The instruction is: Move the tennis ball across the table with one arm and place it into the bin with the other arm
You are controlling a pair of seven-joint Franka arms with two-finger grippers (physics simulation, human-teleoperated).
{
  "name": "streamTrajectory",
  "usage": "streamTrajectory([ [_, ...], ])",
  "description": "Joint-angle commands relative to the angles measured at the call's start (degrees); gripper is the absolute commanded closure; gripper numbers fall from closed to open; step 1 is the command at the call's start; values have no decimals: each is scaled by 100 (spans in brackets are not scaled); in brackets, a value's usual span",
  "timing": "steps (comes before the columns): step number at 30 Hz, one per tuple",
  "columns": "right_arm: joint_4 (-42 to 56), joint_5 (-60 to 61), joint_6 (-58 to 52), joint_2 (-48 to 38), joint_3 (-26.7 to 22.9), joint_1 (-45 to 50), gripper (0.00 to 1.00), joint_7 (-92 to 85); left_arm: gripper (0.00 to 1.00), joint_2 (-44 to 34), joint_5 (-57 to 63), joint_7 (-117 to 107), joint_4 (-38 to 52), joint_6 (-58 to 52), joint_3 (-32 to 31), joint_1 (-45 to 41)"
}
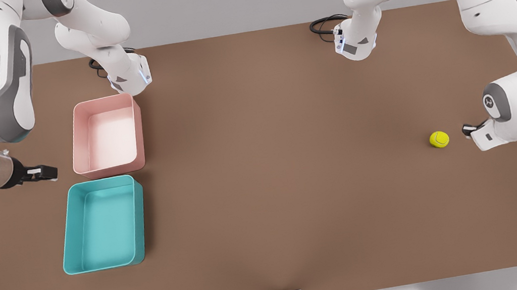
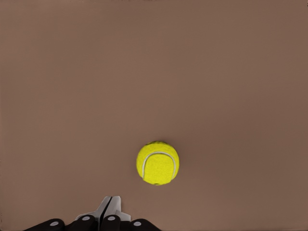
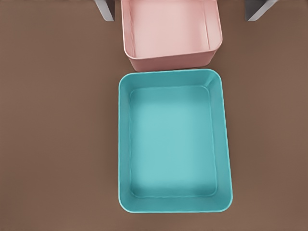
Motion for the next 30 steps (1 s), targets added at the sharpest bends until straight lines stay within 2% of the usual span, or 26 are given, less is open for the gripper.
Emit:
streamTrajectory([
  [1,5,23,44,17,-2,0,0,-3,79,75,48,7205,-100,1226,1,14],
  [3,5,40,52,34,-2,0,0,-3,79,66,57,7275,-495,1578,10,31],
  [12,22,14,211,175,-10,-17,0,-65,79,75,48,7082,-1040,1780,168,128],
  [14,22,23,211,175,-10,-17,0,-74,79,75,40,6994,-1295,2165,247,181],
  [30,22,111,211,289,-28,-70,0,-241,79,207,242,7029,-1875,2632,449,286],
])
